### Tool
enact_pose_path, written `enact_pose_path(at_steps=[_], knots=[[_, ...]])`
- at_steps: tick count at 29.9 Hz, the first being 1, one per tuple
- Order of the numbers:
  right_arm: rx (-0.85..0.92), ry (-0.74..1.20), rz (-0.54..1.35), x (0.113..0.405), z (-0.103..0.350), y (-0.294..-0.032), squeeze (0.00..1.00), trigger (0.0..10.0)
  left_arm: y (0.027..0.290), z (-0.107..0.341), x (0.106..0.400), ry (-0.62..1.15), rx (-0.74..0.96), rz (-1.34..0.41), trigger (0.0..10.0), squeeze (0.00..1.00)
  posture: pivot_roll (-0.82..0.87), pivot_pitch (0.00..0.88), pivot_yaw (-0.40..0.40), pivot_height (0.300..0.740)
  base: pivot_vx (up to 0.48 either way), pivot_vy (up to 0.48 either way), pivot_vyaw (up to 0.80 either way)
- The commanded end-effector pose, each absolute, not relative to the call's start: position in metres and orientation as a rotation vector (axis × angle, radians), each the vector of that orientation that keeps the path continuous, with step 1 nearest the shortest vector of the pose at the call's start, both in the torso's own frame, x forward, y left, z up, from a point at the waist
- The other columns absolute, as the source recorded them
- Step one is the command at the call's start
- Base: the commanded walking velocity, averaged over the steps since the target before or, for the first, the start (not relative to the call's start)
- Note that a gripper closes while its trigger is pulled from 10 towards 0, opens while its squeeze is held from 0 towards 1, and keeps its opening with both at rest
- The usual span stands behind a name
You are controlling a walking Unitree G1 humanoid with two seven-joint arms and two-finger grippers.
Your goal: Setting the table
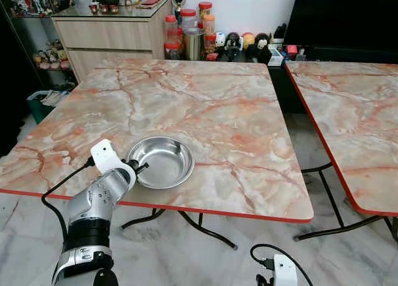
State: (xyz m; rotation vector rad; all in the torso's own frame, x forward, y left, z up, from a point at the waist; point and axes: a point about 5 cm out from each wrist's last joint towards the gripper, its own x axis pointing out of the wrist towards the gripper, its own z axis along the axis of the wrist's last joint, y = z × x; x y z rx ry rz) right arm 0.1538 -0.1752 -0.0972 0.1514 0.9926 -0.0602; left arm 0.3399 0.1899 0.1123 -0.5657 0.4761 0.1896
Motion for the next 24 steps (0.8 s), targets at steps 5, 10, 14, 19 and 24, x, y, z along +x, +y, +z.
enact_pose_path(at_steps=[5, 10, 14, 19, 24], knots=[[0.15, 0.964, -0.076, 0.159, -0.093, -0.19, 0.0, 10.0, 0.19, 0.119, 0.344, 0.457, -0.571, 0.211, 10.0, 0.0, 0.09, 0.0, 0.0, 0.74, 0.0, 0.0, 0.0], [0.149, 0.957, -0.077, 0.163, -0.091, -0.193, 0.0, 10.0, 0.191, 0.118, 0.343, 0.461, -0.569, 0.215, 10.0, 0.0, 0.08, 0.0, 0.0, 0.74, 0.0, 0.0, 0.0], [0.149, 0.955, -0.076, 0.164, -0.091, -0.192, 0.0, 10.0, 0.192, 0.118, 0.342, 0.465, -0.567, 0.22, 10.0, 0.4, 0.09, 0.0, -0.002, 0.74, 0.0, 0.0, 0.0], [0.152, 0.951, -0.066, 0.168, -0.09, -0.184, 0.0, 10.0, 0.194, 0.118, 0.342, 0.468, -0.561, 0.231, 10.0, 1.0, 0.09, 0.0, -0.002, 0.74, 0.0, 0.0, 0.0], [0.155, 0.95, -0.056, 0.171, -0.09, -0.173, 0.0, 10.0, 0.194, 0.117, 0.341, 0.475, -0.558, 0.234, 10.0, 1.0, 0.09, 0.0, -0.002, 0.74, 0.0, 0.0, 0.0]])
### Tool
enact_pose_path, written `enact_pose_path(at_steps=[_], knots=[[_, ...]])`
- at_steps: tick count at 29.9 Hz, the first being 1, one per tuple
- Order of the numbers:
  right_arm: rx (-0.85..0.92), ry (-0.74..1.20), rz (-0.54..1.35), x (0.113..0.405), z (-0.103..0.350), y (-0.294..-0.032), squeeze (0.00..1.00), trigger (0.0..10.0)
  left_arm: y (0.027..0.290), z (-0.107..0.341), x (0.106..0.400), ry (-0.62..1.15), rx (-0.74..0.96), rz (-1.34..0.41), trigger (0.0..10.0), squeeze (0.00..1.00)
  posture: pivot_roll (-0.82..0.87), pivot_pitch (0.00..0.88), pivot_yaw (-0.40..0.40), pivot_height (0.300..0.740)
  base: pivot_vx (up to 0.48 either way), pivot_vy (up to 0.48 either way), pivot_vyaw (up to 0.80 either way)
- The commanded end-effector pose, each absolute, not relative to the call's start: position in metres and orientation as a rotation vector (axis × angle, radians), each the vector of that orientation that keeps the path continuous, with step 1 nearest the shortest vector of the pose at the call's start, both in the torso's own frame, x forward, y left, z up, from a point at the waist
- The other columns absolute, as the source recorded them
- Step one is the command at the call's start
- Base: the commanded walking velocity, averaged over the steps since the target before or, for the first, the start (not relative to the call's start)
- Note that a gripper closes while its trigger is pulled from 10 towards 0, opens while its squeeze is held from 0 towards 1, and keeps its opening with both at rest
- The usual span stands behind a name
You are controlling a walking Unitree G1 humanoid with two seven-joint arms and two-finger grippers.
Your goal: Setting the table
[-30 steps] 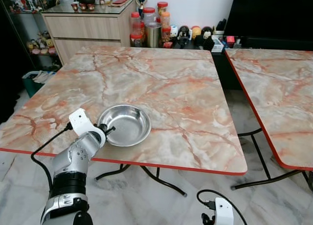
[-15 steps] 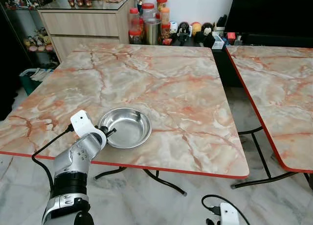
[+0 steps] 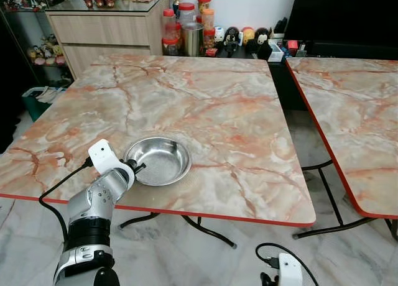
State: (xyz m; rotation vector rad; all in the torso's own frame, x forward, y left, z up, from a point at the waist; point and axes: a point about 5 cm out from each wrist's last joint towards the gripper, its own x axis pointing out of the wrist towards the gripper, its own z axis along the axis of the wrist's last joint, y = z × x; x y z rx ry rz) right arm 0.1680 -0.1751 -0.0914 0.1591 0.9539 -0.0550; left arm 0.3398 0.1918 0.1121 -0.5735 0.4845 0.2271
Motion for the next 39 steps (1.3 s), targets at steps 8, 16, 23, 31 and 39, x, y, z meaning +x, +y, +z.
enact_pose_path(at_steps=[8, 16, 23, 31, 39], knots=[[0.161, 0.96, -0.033, 0.169, -0.092, -0.15, 0.0, 10.0, 0.199, 0.118, 0.338, 0.482, -0.502, 0.253, 10.0, 1.0, 0.09, 0.0, -0.004, 0.74, 0.0, 0.0, 0.0], [0.159, 0.95, -0.034, 0.177, -0.089, -0.152, 0.0, 10.0, 0.217, 0.135, 0.338, 0.382, -0.327, 0.324, 10.0, 0.0, 0.1, 0.0, -0.006, 0.74, 0.0, 0.0, 0.0], [0.166, 0.909, -0.048, 0.19, -0.082, -0.167, 0.0, 10.0, 0.215, 0.153, 0.34, 0.269, -0.368, 0.274, 10.0, 0.0, 0.1, 0.0, -0.007, 0.74, 0.0, 0.0, 0.0], [0.167, 0.901, -0.053, 0.189, -0.082, -0.173, 0.0, 10.0, 0.25, 0.186, 0.334, 0.028, -0.239, 0.408, 10.0, 0.0, 0.1, 0.0, -0.007, 0.74, 0.0, 0.0, 0.0], [0.161, 0.898, -0.048, 0.19, -0.081, -0.176, 0.0, 10.0, 0.325, 0.2, 0.297, -0.115, 0.038, 0.769, 10.0, 0.0, 0.1, 0.0, -0.004, 0.74, 0.0, 0.0, 0.0]])
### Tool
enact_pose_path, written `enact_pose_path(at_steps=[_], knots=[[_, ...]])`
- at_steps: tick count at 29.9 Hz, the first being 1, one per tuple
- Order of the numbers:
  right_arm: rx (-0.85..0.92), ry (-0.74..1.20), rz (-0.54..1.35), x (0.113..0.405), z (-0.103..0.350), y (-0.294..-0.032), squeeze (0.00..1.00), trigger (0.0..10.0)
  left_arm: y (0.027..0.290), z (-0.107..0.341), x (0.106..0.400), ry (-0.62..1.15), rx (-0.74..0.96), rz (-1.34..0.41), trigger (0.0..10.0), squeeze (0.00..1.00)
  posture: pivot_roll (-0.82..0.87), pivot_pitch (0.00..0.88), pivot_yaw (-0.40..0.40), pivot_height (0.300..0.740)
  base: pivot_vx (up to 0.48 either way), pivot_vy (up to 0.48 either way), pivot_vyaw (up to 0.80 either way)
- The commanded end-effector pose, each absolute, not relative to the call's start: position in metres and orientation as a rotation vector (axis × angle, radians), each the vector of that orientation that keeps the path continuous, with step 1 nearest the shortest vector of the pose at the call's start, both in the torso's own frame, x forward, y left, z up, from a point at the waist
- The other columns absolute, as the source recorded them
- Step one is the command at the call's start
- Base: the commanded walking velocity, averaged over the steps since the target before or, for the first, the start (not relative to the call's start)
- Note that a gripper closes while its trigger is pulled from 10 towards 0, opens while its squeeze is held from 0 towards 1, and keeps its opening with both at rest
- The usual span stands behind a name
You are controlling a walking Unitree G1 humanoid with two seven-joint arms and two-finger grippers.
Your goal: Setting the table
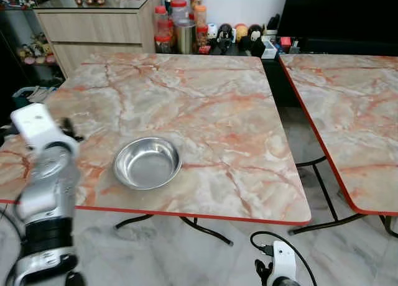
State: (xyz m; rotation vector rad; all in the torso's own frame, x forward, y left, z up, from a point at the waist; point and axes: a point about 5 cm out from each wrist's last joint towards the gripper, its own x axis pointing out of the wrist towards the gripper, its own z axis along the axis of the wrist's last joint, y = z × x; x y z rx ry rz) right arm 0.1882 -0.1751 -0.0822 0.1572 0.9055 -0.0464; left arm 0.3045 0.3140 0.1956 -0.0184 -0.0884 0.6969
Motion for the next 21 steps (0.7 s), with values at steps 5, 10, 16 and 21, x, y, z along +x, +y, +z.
enact_pose_path(at_steps=[5, 10, 16, 21], knots=[[0.158, 0.9, -0.047, 0.19, -0.082, -0.174, 0.0, 10.0, 0.365, 0.186, 0.266, -0.067, 0.194, 0.997, 10.0, 0.0, 0.1, 0.0, -0.003, 0.74, 0.0, 0.0, 0.0], [0.157, 0.903, -0.045, 0.189, -0.082, -0.173, 0.0, 10.0, 0.401, 0.14, 0.219, 0.134, 0.328, 1.241, 10.0, 0.0, 0.11, 0.0, -0.002, 0.74, 0.0, 0.0, 0.0], [0.156, 0.901, -0.056, 0.189, -0.082, -0.176, 0.0, 10.0, 0.405, 0.077, 0.185, 0.427, 0.453, 1.276, 10.0, 0.0, 0.11, 0.0, 0.0, 0.74, 0.0, 0.0, 0.0], [0.153, 0.905, -0.067, 0.187, -0.083, -0.177, 0.0, 10.0, 0.386, 0.019, 0.171, 0.728, 0.353, 1.094, 10.0, 0.0, 0.1, 0.0, 0.003, 0.74, 0.0, 0.0, 0.0]])
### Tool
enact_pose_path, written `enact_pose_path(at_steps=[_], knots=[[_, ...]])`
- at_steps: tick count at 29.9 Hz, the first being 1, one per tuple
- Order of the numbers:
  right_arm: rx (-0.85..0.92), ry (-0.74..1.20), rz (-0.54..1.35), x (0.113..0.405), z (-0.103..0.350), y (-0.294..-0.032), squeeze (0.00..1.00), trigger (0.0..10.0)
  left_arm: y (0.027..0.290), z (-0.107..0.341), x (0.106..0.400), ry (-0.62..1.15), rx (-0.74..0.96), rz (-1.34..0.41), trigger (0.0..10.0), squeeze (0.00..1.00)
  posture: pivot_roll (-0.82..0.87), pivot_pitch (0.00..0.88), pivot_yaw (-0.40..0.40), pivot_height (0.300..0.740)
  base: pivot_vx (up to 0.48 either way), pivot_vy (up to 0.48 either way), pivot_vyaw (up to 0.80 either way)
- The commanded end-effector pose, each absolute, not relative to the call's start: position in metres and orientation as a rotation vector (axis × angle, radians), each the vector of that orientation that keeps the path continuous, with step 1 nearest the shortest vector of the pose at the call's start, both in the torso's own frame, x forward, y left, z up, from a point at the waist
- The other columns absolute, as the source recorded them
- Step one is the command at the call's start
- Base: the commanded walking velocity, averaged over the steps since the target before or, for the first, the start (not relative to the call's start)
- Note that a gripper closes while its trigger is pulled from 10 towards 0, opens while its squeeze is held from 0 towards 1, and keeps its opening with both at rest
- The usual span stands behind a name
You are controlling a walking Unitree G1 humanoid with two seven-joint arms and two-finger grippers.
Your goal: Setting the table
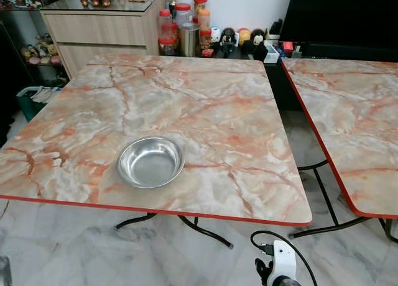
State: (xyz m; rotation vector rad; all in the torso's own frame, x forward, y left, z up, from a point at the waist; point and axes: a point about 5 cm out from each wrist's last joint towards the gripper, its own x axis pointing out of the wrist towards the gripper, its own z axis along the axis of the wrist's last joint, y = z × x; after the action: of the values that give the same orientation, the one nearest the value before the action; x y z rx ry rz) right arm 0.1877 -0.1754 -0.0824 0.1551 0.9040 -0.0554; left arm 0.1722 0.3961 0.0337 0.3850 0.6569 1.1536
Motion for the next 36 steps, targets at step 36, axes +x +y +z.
enact_pose_path(at_steps=[36], knots=[[0.134, 0.944, -0.081, 0.183, -0.085, -0.179, 0.0, 10.0, 0.247, -0.062, 0.2, 0.901, 0.137, 0.172, 10.0, 0.0, 0.08, 0.0, -0.001, 0.74, 0.0, 0.0, 0.0]])
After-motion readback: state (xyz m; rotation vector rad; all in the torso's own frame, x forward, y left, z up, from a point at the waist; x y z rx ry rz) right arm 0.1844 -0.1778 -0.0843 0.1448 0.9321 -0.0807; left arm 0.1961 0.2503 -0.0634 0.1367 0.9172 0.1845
